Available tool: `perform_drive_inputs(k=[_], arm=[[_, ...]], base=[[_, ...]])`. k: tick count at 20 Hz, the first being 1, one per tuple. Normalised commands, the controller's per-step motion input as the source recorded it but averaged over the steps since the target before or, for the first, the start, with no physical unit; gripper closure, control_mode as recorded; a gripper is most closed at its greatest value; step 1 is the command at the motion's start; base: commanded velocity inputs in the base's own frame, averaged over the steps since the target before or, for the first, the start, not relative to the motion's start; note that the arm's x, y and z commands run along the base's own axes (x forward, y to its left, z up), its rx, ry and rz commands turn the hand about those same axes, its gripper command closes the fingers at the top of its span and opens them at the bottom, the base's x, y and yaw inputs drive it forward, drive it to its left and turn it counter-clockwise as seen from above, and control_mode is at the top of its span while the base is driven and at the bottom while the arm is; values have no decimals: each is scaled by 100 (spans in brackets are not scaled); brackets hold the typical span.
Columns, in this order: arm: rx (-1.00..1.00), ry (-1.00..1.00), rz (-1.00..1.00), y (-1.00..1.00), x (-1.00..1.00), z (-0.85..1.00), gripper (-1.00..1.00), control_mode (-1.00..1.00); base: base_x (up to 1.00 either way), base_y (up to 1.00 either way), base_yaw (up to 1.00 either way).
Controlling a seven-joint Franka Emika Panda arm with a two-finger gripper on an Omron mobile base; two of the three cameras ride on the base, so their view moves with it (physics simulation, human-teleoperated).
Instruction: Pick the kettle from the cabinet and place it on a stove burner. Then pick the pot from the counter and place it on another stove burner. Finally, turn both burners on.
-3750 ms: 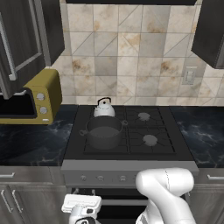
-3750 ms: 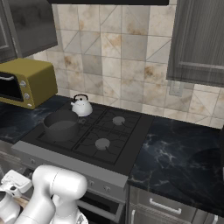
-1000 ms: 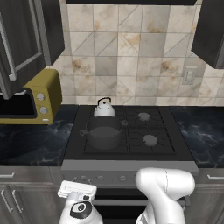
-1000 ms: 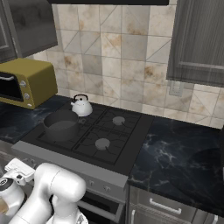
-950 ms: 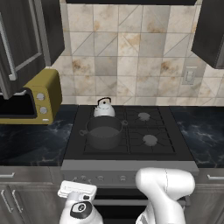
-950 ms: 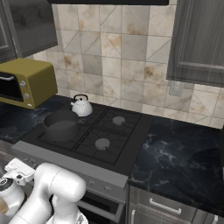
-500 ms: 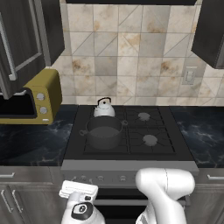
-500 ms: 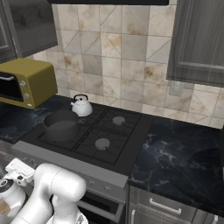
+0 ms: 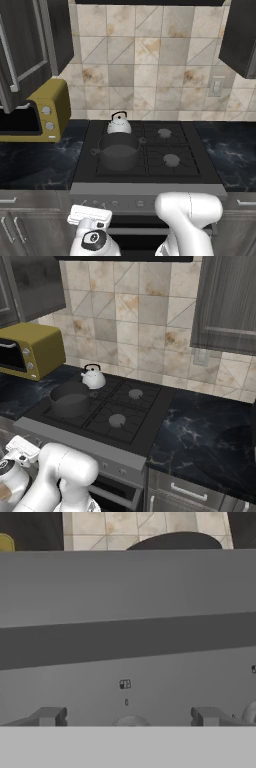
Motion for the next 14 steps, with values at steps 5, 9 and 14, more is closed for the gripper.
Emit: perform_drive_inputs(k=[5,9,14], arm=[[0,3,0,0,16,-25,-100,-100],[0,2,0,0,13,-30,-100,-100],[0,1,0,-4,1,-35,-100,-100]], base=[[0,0,0],[0,0,0],[0,0,0]])
